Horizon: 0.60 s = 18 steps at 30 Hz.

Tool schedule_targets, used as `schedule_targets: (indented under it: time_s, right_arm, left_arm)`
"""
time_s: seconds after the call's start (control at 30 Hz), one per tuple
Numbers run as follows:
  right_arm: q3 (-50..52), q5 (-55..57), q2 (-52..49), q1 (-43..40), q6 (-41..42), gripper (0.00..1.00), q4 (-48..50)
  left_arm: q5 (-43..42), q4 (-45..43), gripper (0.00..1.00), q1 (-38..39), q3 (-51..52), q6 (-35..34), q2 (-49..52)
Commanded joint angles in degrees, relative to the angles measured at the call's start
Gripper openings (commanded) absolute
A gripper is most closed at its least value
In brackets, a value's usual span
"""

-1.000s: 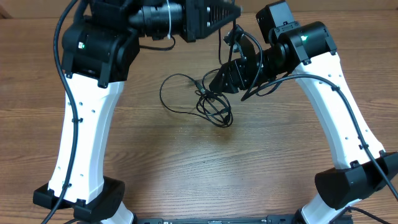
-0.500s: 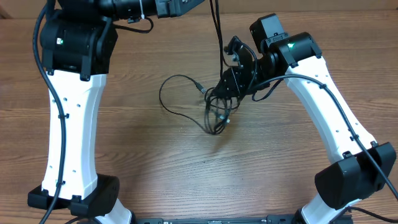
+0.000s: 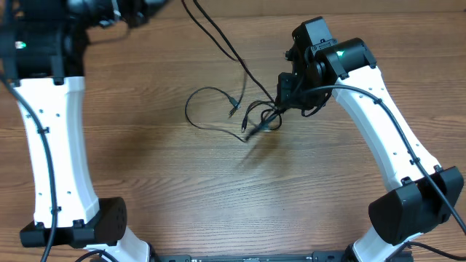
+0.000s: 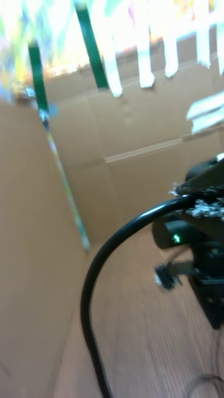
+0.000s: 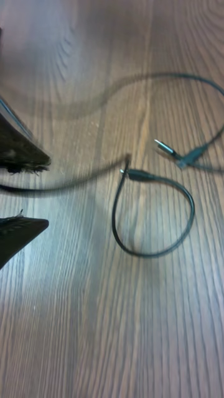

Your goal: Untangle cables

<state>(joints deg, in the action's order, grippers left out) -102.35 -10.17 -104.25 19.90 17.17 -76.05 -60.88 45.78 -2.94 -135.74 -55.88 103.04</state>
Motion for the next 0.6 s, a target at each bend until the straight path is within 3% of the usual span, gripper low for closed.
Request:
schedule_targets:
  time_s: [0.0, 0.2, 0.3, 0.37, 0.4, 0.57]
  right_arm:
    - [0.1, 2.7, 0.4, 0.0, 1.1, 0.22, 0.3]
    - [0.5, 2.7, 0.4, 0.0, 2.5, 0.20, 0.3]
    - [1.5, 2.5, 0.4, 0.0, 4.1, 0.21, 1.0]
    - [2.4, 1.4, 0.4, 0.0, 4.1, 0.29, 1.8]
    - [3.2, -0.4, 0.4, 0.0, 4.0, 0.40, 2.5]
    - [4.6, -8.0, 0.4, 0.0, 3.8, 0.48, 3.8]
  left_arm:
    - [-10.5, -5.3, 0.04, -3.9, -0.7, -11.6, -0.9]
    - [-15.5, -19.0, 0.04, -8.6, -0.7, -25.9, -0.9]
    - [-15.5, -21.6, 0.04, -9.4, -0.7, -25.9, -0.9]
    - [-15.8, -21.4, 0.04, -9.3, -0.7, -24.9, -0.8]
    - [-15.6, -19.9, 0.04, -8.8, -0.7, -23.0, -0.8]
    - [-15.2, -16.7, 0.04, -4.6, -0.7, -22.0, -0.8]
